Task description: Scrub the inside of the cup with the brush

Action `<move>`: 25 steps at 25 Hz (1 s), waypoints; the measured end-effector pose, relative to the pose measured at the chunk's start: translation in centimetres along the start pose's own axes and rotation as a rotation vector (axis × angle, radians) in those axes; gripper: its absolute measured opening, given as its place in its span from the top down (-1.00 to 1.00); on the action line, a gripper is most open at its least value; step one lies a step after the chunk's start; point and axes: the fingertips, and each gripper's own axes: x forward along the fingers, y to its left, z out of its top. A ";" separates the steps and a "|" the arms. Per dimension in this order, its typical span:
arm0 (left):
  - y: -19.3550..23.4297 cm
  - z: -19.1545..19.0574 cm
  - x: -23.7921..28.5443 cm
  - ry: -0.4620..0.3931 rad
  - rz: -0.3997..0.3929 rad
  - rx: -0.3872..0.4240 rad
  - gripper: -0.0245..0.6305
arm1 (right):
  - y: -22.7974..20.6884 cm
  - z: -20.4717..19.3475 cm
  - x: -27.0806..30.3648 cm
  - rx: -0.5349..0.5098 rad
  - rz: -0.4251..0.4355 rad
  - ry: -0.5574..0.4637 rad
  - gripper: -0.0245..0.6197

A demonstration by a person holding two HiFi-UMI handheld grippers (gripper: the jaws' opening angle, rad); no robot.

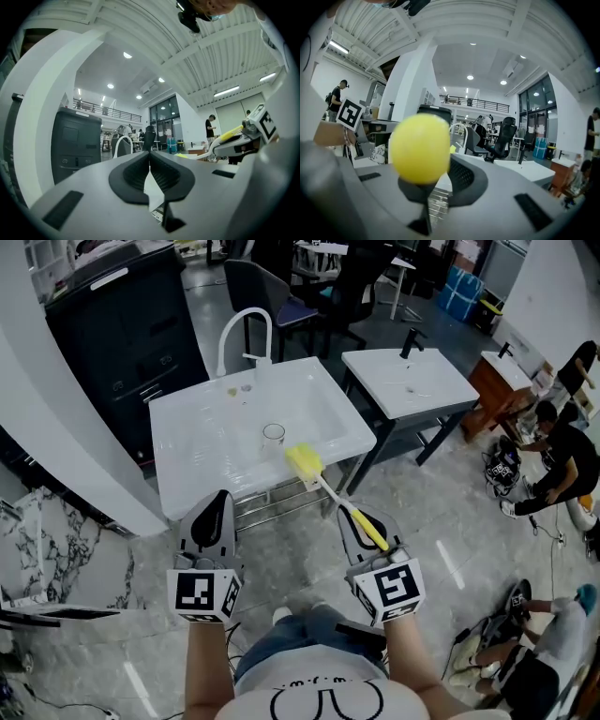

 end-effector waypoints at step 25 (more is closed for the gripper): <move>6.3 -3.9 20.3 0.031 0.096 -0.119 0.87 | -14.6 -1.3 21.3 0.017 0.126 0.026 0.80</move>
